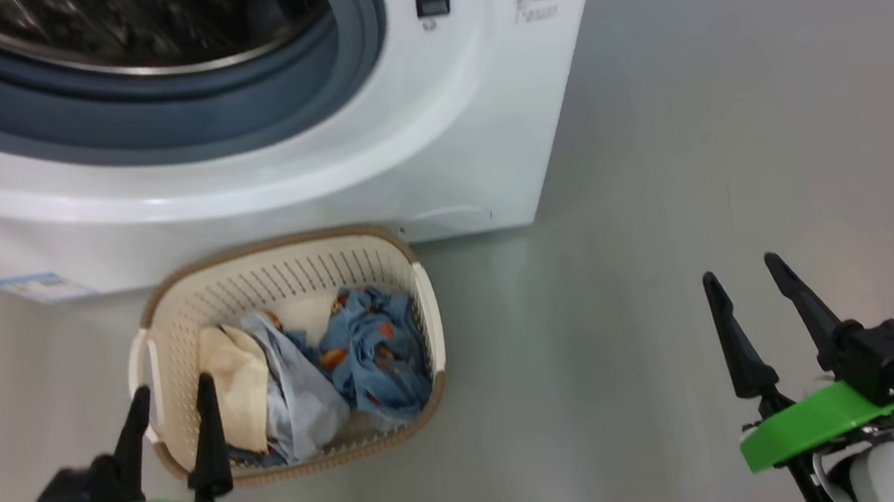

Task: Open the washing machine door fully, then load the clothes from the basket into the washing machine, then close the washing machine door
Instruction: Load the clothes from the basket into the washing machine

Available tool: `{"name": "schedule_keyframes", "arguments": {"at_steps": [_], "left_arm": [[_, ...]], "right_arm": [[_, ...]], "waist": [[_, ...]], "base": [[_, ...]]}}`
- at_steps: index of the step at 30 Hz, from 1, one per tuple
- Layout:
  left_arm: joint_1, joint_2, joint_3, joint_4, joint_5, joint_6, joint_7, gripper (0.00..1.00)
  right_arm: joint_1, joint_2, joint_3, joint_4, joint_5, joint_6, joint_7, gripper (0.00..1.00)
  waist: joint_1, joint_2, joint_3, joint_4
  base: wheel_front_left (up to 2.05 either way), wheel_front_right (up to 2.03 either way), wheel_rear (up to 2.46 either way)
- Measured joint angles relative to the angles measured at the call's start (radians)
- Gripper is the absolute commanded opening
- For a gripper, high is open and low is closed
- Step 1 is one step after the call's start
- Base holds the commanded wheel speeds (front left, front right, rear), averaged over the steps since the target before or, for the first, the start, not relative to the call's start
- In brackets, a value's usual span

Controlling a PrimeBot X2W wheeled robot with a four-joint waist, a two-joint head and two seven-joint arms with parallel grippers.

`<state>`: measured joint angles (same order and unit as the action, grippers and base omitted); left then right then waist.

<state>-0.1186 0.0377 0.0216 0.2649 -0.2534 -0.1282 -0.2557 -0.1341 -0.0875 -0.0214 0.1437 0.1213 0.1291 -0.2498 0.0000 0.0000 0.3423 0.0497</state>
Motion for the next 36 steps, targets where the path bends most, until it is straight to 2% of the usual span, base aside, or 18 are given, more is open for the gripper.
{"name": "schedule_keyframes", "arguments": {"at_steps": [9, 19, 31, 36], "left_arm": [[-0.19, 0.015, -0.053, 0.14, -0.025, 0.0, 0.0, 1.0], [-0.367, 0.084, -0.092, 0.314, -0.063, -0.001, 0.0, 1.0], [-0.563, 0.16, -0.124, 0.608, -0.078, -0.001, 0.001, 1.0], [-0.663, 0.189, -0.134, 0.757, -0.072, 0.009, 0.036, 1.0]], "right_arm": [[-0.077, 0.002, 0.017, -0.008, -0.007, 0.0, 0.0, 1.0], [-0.136, 0.018, 0.038, -0.027, -0.016, 0.0, 0.0, 1.0], [-0.164, 0.026, 0.058, -0.042, -0.014, 0.0, 0.0, 1.0], [-0.172, 0.028, 0.072, -0.049, -0.013, 0.0, 0.0, 1.0]], "waist": [[0.0, 0.0, 0.172, -0.014], [0.0, 0.0001, 0.33, -0.044], [-0.0001, 0.0, 0.467, -0.104], [0.0, 0.0001, 0.519, -0.129]], "base": [[0.0, 0.0, 0.0], [0.0, 0.0, 0.0], [0.0, 0.0, 0.0], [0.0, 0.0, 0.0]]}}
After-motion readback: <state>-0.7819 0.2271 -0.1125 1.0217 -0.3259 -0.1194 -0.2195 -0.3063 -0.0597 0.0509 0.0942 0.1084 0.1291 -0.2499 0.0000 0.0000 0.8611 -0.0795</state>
